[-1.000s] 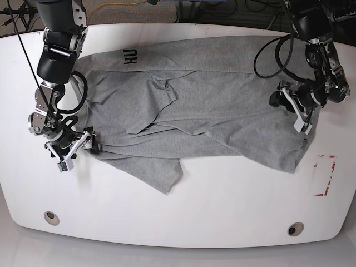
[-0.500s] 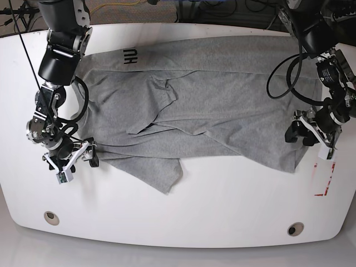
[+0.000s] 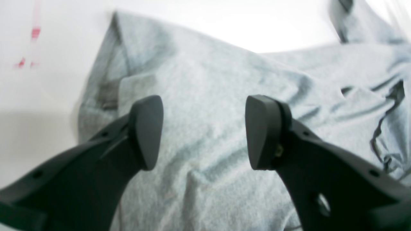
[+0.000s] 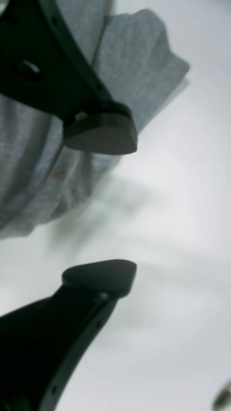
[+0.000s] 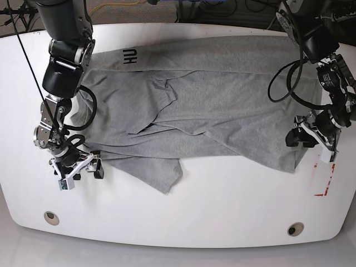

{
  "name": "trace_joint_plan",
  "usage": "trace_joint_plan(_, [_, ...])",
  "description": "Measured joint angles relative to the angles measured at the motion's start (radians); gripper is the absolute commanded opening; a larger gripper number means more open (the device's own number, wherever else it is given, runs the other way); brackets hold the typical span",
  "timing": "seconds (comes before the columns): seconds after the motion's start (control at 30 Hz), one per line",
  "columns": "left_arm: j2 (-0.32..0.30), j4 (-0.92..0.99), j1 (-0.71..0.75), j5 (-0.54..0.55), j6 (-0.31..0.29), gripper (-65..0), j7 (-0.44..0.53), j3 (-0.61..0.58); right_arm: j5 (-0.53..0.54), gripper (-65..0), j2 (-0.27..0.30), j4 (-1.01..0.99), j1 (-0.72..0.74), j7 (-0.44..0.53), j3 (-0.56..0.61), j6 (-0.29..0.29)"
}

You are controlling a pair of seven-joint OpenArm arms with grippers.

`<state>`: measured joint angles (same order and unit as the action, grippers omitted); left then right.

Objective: Fold the T-shirt properly

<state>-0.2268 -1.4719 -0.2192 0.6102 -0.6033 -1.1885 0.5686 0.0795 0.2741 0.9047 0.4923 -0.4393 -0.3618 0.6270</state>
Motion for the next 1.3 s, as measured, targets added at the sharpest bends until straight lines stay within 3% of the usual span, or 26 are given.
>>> trace_joint_plan(0.2, [0.002, 0.000, 0.000, 0.006, 0.063, -27.1, 0.095, -0.002, -0.006, -16.3, 0.004, -0.065, 0.005, -0.003, 0.001, -0.007])
trace_joint_plan(0.4, [0.002, 0.001, 0.000, -0.028, 0.109, -27.1, 0.098, -0.006, 0.000, -16.3, -0.003, 0.039, -0.027, -0.069, 0.003, -0.003])
trace_joint_plan(0.67, [-0.001, 0.014, 0.010, -0.060, 0.105, -27.1, 0.098, -0.023, 0.006, -16.3, -0.008, 0.493, -0.172, -0.328, -0.010, -0.001])
trace_joint_plan(0.8, [-0.002, 0.007, 0.060, -0.021, 0.039, -27.1, 0.087, -0.063, 0.019, -16.3, -0.027, 0.681, -0.282, -0.400, -0.033, 0.003])
trace_joint_plan(0.9, [0.008, -0.023, 0.097, -0.031, 0.026, -27.1, 0.032, -0.064, 0.022, -16.3, -0.040, 0.774, -0.378, -0.434, -0.056, 0.005])
trace_joint_plan(1.03, [0.002, -0.060, 0.128, -0.048, 0.026, -27.1, 0.042, -0.059, -0.001, -16.3, -0.061, 0.816, -0.457, -0.453, -0.074, 0.001])
trace_joint_plan(1.3, [-0.001, -0.066, 0.133, -0.089, 0.027, -27.1, 0.101, -0.060, 0.018, -16.3, -0.091, 0.769, -0.413, -0.436, -0.092, 0.002])
